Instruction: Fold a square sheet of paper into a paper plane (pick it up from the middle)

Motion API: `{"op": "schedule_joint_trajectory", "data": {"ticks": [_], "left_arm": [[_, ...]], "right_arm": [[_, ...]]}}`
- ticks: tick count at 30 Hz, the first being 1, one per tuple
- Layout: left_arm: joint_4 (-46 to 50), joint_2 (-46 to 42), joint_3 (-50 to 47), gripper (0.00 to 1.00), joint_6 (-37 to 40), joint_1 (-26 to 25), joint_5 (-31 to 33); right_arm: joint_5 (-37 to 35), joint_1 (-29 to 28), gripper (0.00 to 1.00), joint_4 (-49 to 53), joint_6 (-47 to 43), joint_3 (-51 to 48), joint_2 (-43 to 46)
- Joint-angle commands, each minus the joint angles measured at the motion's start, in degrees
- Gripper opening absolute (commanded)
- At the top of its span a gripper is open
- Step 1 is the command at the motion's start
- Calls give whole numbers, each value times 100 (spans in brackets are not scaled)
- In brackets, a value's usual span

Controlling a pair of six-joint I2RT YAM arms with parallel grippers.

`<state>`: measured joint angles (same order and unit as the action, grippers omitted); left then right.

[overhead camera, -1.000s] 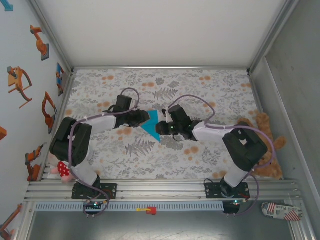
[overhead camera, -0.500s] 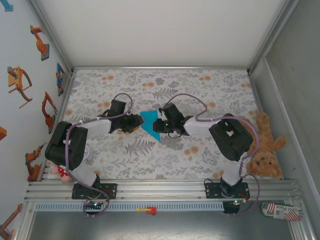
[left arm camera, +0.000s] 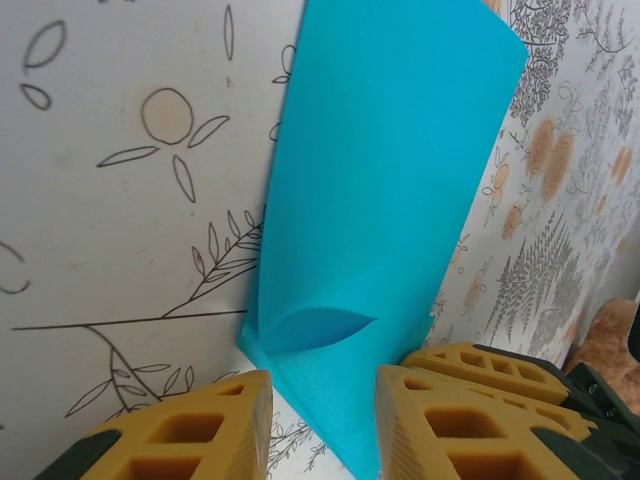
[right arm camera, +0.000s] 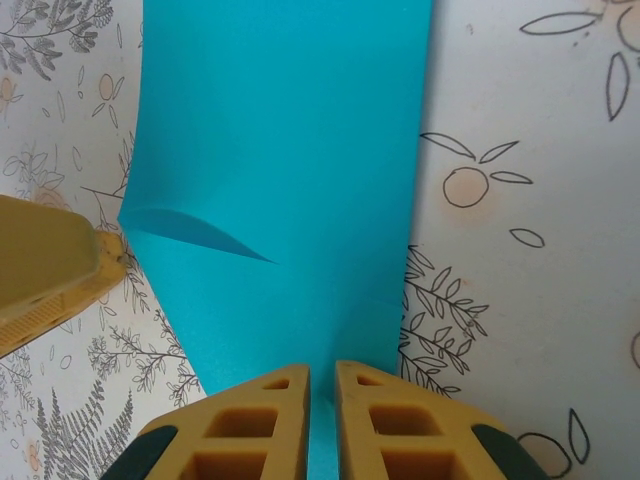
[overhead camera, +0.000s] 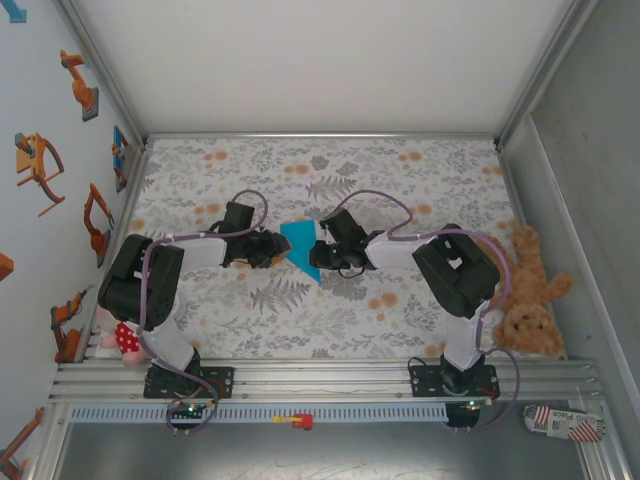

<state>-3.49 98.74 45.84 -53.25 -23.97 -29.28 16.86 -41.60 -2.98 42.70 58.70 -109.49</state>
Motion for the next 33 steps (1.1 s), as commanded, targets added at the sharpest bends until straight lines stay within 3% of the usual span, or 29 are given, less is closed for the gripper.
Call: {"op": "schedule_joint_trajectory", "data": {"ticks": [1, 8, 13, 21, 33], "left_arm": [[-39, 161, 126, 33, -90, -19, -140], [97, 180, 136, 36, -107, -19, -39], [-477, 243, 100, 30, -268, -20, -465], [-1272, 351, -22, 29, -453, -16, -986], [-1148, 747, 141, 27, -213, -20, -1157]], "right_arm": [[-70, 55, 14, 167, 59, 123, -107], [-69, 66, 14, 167, 63, 102, -125], [-51, 74, 14, 149, 63, 83, -129], [-43, 100, 14, 38, 89, 10, -94], [44, 144, 14, -106, 72, -72, -45]]}}
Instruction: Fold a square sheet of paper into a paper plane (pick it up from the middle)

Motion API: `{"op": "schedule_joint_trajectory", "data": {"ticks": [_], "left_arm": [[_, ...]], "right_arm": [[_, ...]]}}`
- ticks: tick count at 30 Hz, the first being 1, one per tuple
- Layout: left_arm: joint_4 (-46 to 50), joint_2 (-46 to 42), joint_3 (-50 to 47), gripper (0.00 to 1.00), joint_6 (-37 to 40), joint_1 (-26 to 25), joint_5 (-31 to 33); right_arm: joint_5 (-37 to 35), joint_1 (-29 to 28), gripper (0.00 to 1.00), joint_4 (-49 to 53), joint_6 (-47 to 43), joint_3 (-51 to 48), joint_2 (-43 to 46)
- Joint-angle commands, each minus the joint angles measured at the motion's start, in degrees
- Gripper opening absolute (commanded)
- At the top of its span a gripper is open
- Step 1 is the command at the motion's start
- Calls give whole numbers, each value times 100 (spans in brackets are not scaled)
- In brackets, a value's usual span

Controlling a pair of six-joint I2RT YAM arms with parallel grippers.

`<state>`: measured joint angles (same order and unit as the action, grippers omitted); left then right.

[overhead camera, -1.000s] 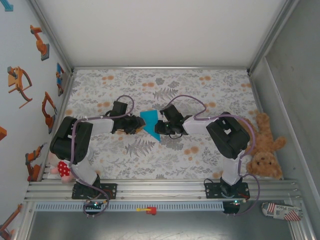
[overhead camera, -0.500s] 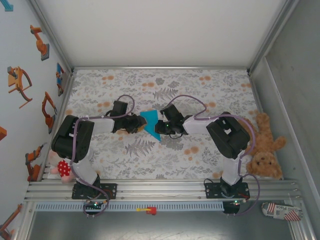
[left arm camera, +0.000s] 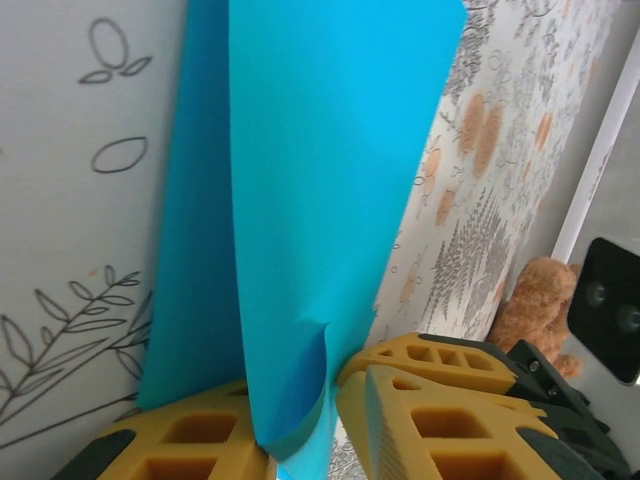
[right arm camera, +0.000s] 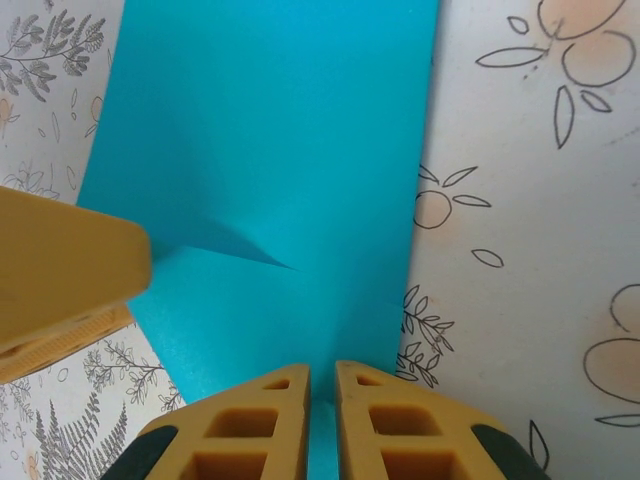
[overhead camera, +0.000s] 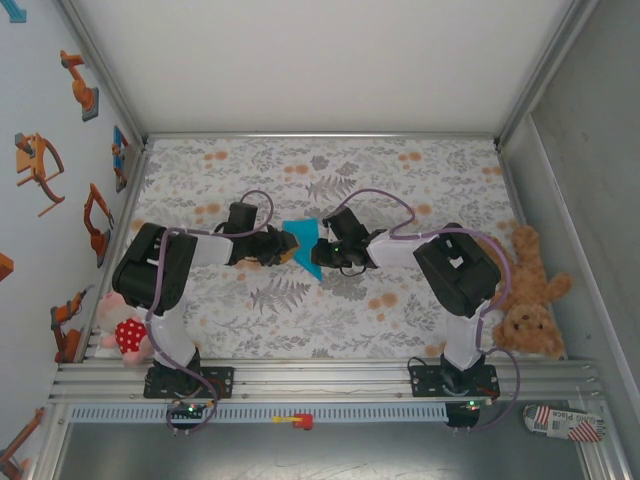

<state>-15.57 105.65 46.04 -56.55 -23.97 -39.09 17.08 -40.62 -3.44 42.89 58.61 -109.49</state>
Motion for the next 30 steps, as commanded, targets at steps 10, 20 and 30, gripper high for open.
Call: {"op": "schedule_joint_trajectory", "data": {"ticks": [10, 20, 30], "left_arm": [[539, -106, 234, 9, 174, -20, 189], [1160, -562, 446, 7, -300, -289, 1266], [1555, -539, 776, 8, -568, -497, 1666]], "right_arm": [[-661, 63, 20, 544, -662, -80, 984], [-1966, -480, 36, 710, -1400, -345, 1468], [-2333, -1103, 33, 668, -1876, 49, 694]]}}
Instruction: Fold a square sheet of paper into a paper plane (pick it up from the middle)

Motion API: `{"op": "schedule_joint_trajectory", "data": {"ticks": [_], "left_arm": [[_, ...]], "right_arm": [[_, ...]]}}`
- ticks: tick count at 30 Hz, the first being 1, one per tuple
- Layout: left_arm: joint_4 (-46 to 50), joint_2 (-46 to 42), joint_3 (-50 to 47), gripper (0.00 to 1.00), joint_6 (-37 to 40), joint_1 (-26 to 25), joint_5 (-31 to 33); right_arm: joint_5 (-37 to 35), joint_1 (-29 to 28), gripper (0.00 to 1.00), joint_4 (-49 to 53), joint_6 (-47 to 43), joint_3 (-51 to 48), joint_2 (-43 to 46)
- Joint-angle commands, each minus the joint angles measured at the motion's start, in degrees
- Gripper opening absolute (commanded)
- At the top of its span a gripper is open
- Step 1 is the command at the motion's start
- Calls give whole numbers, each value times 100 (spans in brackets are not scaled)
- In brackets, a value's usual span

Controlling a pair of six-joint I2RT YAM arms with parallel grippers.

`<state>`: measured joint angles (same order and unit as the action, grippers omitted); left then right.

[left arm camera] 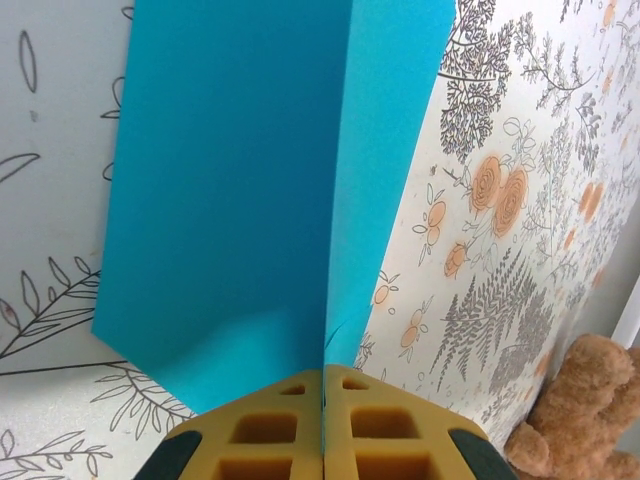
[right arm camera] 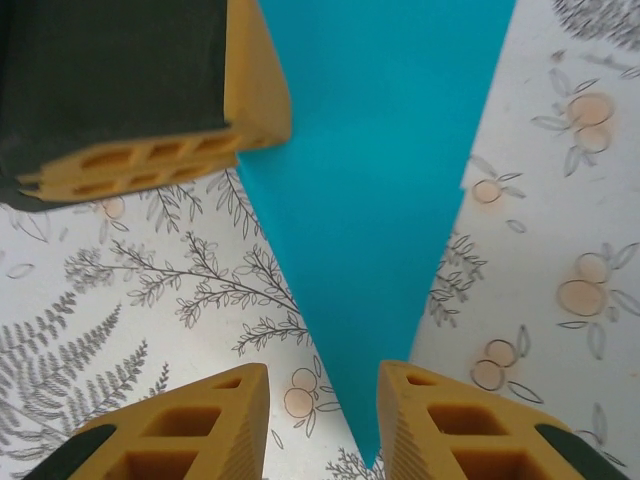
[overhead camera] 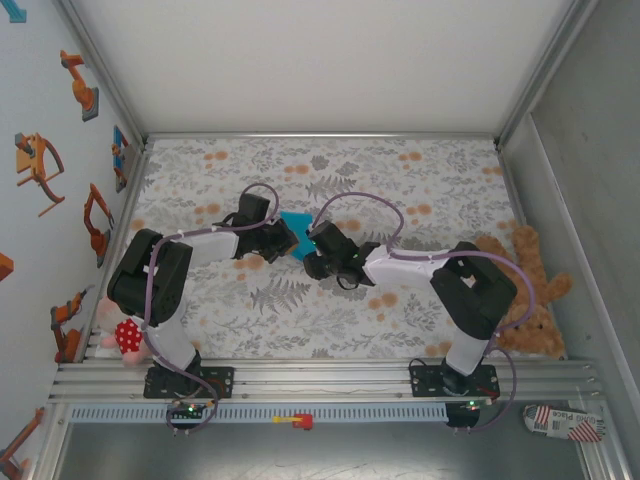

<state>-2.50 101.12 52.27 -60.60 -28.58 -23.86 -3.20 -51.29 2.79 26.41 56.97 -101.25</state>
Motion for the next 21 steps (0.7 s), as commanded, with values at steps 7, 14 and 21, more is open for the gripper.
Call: {"op": "schedule_joint_trajectory", "data": {"ticks": [7, 14, 21], "left_arm": [[302, -57, 211, 8, -250, -69, 101], [325, -87, 206, 9, -307, -63, 81], [305, -92, 210, 10, -350, -51, 30]], "right_arm": [[-365, -50, 32, 72, -392, 460, -456], [-417, -56, 30, 118, -523, 613, -628], [-521, -57, 30, 169, -663, 592, -703]]}}
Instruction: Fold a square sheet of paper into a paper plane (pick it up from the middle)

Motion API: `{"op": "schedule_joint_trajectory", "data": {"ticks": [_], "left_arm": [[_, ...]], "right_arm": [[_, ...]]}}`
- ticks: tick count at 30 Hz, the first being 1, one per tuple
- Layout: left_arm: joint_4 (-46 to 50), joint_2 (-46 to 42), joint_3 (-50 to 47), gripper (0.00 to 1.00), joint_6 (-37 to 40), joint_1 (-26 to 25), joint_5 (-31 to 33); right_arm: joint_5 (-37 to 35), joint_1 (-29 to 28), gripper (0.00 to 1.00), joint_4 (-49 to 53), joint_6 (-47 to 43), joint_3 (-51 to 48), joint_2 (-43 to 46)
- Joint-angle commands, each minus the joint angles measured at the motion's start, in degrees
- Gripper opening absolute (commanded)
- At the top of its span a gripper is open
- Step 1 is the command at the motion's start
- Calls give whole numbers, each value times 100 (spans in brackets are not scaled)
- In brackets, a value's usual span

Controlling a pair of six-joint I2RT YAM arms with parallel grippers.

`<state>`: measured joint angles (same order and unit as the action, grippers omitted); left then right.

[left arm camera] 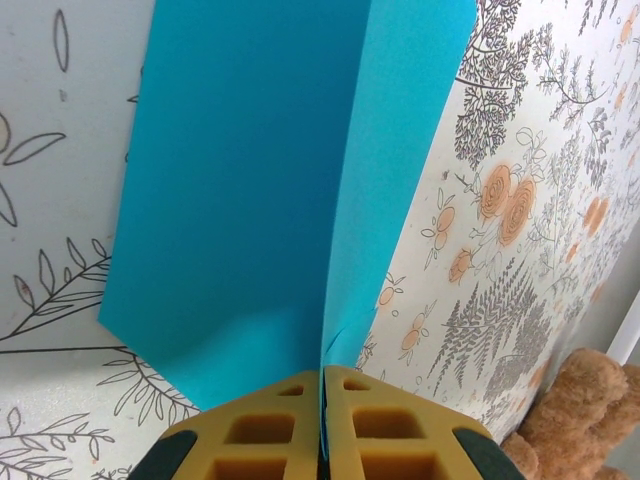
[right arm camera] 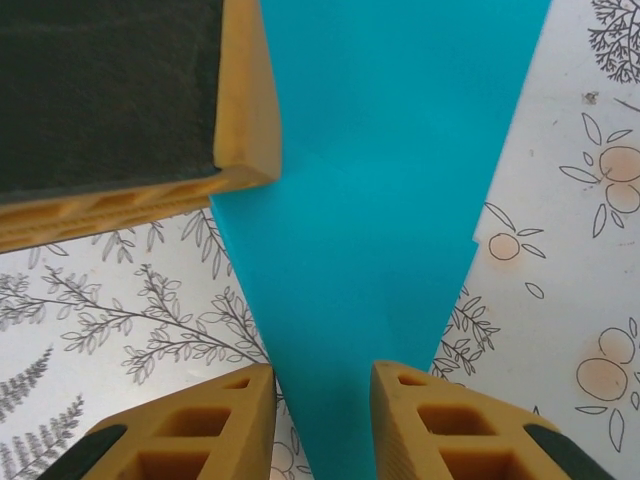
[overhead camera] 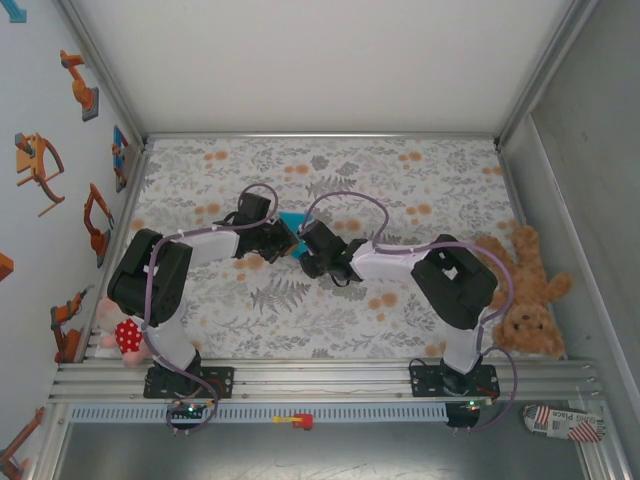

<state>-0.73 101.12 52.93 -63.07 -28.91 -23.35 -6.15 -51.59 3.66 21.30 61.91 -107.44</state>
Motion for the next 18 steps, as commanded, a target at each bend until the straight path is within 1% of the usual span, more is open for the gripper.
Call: {"op": "schedule_joint_trajectory", "data": {"ticks": [1, 7, 12, 18], "left_arm": [[123, -93, 147, 10, -109, -12, -46], [116, -110, 146, 13, -101, 58, -106], [134, -127, 123, 14, -44, 181, -147], [141, -85, 130, 8, -4, 230, -160]], "right_arm": [[-244, -26, 28, 82, -173, 102, -92], [-297, -26, 23, 144, -221, 67, -59], [-333, -26, 20, 152, -279, 14, -23], [-343, -26, 21, 161, -346, 26, -42]]}}
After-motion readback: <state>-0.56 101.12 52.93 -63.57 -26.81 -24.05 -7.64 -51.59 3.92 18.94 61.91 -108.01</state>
